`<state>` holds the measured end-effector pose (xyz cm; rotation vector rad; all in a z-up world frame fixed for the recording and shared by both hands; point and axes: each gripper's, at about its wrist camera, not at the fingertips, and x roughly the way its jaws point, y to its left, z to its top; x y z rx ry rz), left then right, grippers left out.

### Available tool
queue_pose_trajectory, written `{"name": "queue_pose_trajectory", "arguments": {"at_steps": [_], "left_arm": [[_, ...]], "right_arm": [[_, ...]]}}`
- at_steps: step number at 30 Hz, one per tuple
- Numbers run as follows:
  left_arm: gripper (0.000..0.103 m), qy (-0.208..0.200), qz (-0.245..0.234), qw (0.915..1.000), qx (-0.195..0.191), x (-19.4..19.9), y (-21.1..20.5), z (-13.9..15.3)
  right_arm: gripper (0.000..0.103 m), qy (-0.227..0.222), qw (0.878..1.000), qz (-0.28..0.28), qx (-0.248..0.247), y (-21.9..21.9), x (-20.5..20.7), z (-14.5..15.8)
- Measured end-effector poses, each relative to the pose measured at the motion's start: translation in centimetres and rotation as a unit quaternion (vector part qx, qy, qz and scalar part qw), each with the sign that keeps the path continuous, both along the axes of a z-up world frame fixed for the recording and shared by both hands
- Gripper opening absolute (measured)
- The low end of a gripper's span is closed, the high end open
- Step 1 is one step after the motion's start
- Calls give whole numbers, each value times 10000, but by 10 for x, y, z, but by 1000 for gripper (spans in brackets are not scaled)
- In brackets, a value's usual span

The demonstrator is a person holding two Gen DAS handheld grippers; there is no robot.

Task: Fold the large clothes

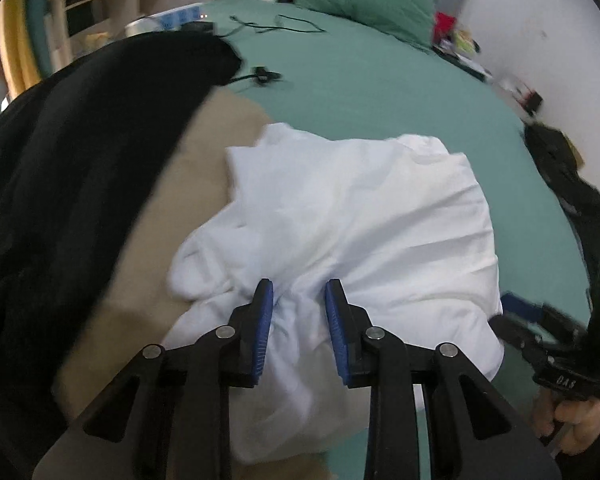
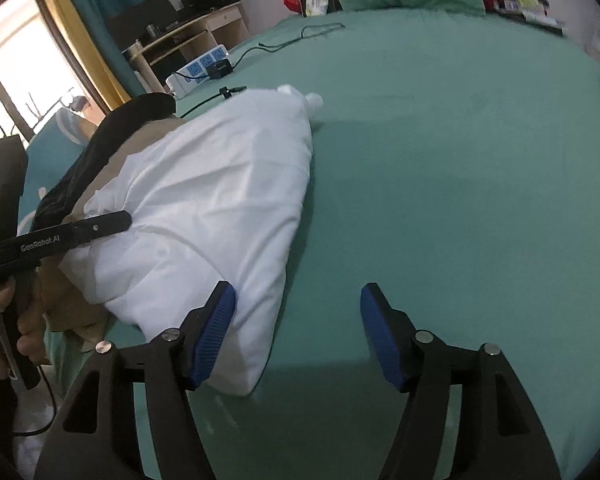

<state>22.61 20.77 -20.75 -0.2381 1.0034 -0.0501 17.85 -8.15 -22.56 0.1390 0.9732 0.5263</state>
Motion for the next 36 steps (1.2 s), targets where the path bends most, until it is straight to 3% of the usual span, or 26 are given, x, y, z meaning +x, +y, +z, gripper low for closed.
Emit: {"name": "queue_pose_trajectory", "arguments": {"at_steps": [5,10,20,29,32,36], "left_arm": [[31,-120,202,9997,-50,-20,6,10],[31,-405,715,9962,-284,-53,12,24],[31,-801,1041,9892,-650,-107,-21,51],[31,-1056,885,9872,-806,-139,-68,76],[40,-1083,862,9865,-880,-154,-85,79],[40,-1091,703,9874,-906,-175,-110,82]], "right_arm": [[66,108,9999,5,-77,-7,-11,0],[66,317,9995,12,-57,-18,-26,1],[66,365,9992,-71,-173,-53,-77,21],[66,181,9992,-302,-202,-84,-119,45],[66,79,9990,-357,-257,-94,-132,54],[66,2,9985,-469,-292,-111,-145,64]]}}
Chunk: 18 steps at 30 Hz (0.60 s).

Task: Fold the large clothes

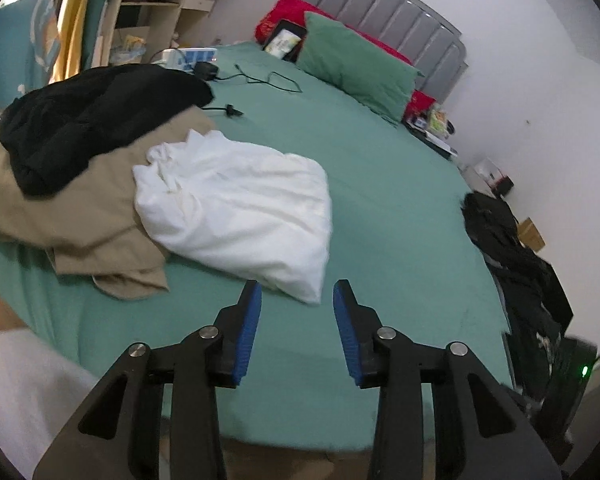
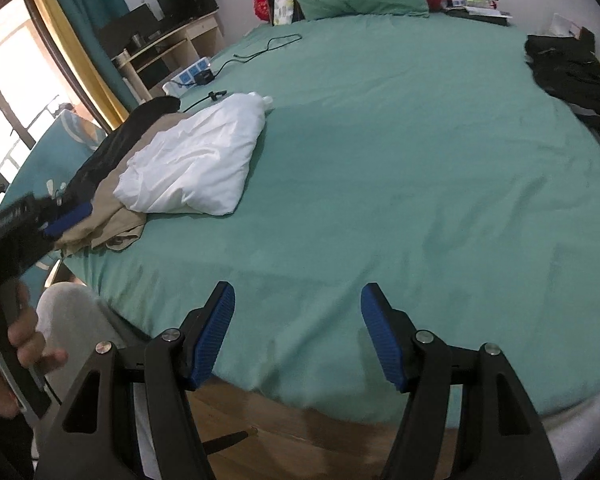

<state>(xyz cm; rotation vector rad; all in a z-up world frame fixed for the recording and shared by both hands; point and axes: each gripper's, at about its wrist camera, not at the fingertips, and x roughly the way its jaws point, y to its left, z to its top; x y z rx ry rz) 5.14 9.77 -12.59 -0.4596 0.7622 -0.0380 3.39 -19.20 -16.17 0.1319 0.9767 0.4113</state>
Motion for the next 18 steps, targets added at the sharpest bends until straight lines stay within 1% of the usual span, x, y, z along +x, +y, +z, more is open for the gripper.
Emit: {"name": "queue_pose_trajectory", "arguments": {"at_steps": [4,7,12,18], "left_arm": [[40,-224,-294,9991,204,-18,-22,15],[40,-338,-492,9971,463,-27,-38,33],[40,-560,-493,9934,874,-37,-56,65],[40,-745,-523,9893,1144,-44,-73,95]], "right_arm": [[66,-128,9998,-84,-123,-17,-12,12],[66,-206,9995,-201,-157,-29,-19,21],[66,-403,9984,-353,-192,-44,-27,42],[66,-694,9962,-481,-216,-55,-34,70]]}}
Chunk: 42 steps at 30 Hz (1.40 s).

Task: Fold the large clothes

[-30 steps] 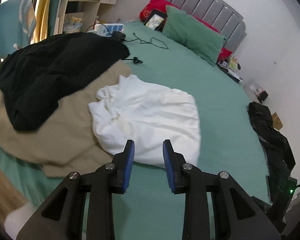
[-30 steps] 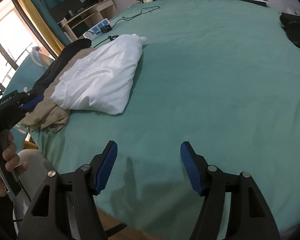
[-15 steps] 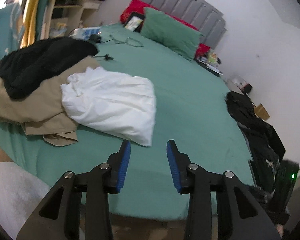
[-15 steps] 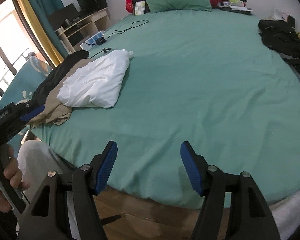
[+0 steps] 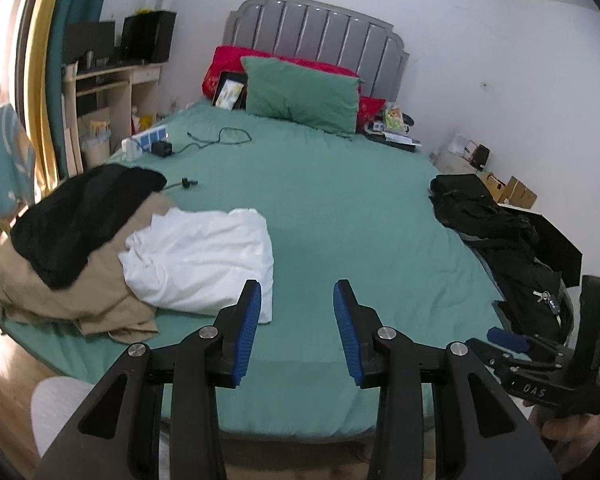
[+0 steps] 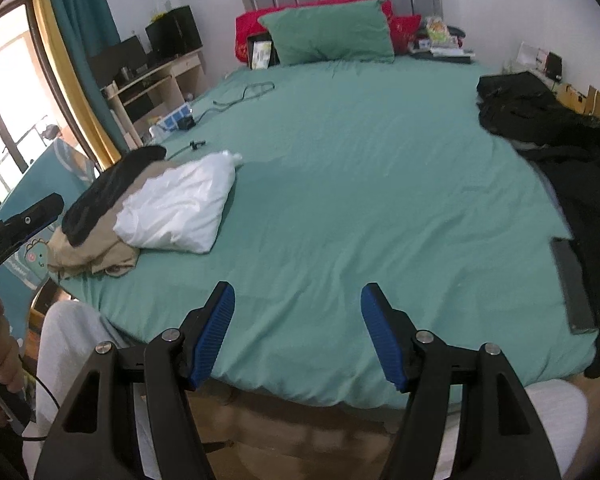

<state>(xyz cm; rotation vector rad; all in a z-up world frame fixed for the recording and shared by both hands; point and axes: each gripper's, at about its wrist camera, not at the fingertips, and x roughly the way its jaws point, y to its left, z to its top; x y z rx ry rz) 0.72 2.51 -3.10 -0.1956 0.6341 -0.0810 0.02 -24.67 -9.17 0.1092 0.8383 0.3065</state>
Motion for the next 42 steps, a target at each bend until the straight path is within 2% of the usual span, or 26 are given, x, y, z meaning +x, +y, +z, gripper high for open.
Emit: {"name": "queue_pose_trajectory", "arguments": {"at_steps": [10,13,14,16,17,18,21,26,30,36,42], "left_arm": [[40,-324,-161,9993,18,-5,-8,34],[40,-521,-140,9984,140,-8,-11,47],[42,-613,-152,9979,149,-10,-12,51],[61,-781,-129,9966,243,-14,-14,60],[70,-911,-76,9951,367,-17,-16,66],[72,-1026,-39,9936,474,-20,-18,70],[74,-1291,35,9880,842,-27,-24,84],[75,-1579,185,9817,1049,-37,-28,104],[76,-1877,485,9692,1521,-47,-35,117],[76,-2267,532,9644,1256,-61,-24,134],[76,-2571,627,9590,1016,-72,-16,134]], "right_arm": [[68,-486,9986,-189,-50,-13,-13,47],[75,-660,9975,-221,-78,-16,-18,61],[78,-735,9970,-232,-96,-16,-19,66],[83,-863,9960,-220,-102,-17,-23,77],[86,-913,9956,-191,-82,-17,-24,82],[88,-970,9951,-168,-72,-18,-26,87],[93,-1245,9920,-157,-130,-17,-32,106],[96,-1708,9850,-246,-90,-18,-42,135],[96,-2124,9766,-295,-138,-16,-52,158],[96,-2545,9662,-391,-82,-16,-63,178],[97,-2900,9564,-320,-141,-5,-70,185]]}}
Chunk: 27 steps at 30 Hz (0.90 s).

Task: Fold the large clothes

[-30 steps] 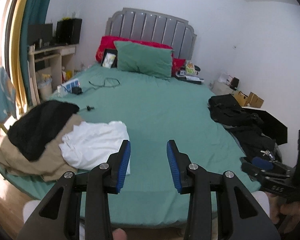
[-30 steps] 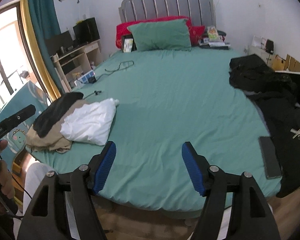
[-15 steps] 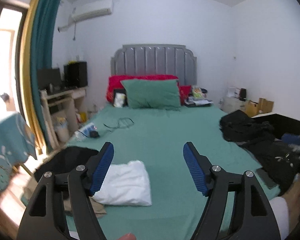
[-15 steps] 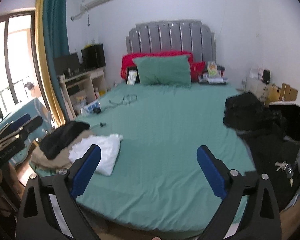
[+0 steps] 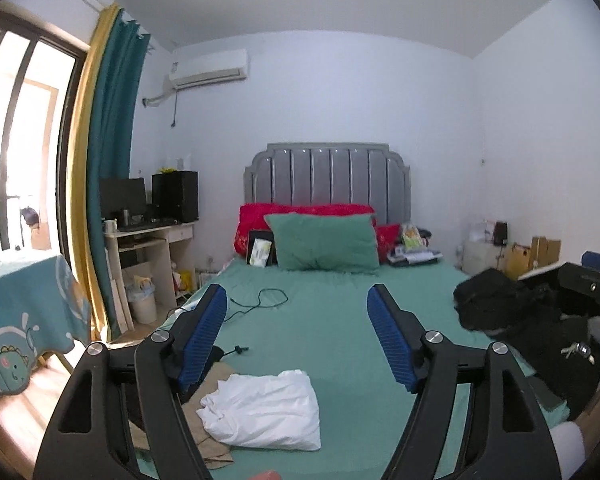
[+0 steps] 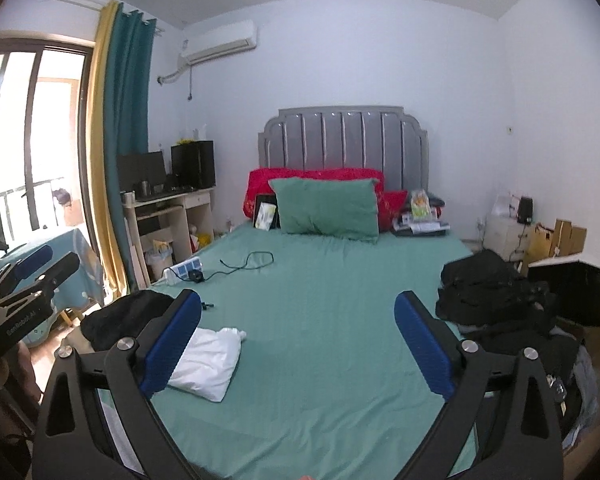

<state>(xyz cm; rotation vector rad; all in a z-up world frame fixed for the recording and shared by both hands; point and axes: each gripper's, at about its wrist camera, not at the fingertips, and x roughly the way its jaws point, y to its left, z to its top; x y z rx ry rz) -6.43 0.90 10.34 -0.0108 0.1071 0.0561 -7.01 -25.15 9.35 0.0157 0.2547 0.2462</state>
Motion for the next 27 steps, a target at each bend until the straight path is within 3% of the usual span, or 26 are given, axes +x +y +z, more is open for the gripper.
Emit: {"name": "queue_pose_trajectory", "arguments": {"at_steps": [6,11,27], "left_arm": [[76,30,-96,9996,-267,6,13,-13],[76,299,-126,9984,-472,18,23,-28],[76,515,-2,9972,-547,34,31,-46]], "right_arm": [[97,-130,9998,75,-87,15,7,-7],[97,118,9997,172,-82,24,18,-20],[97,625,9977,263,-75,27,42,-53]]}}
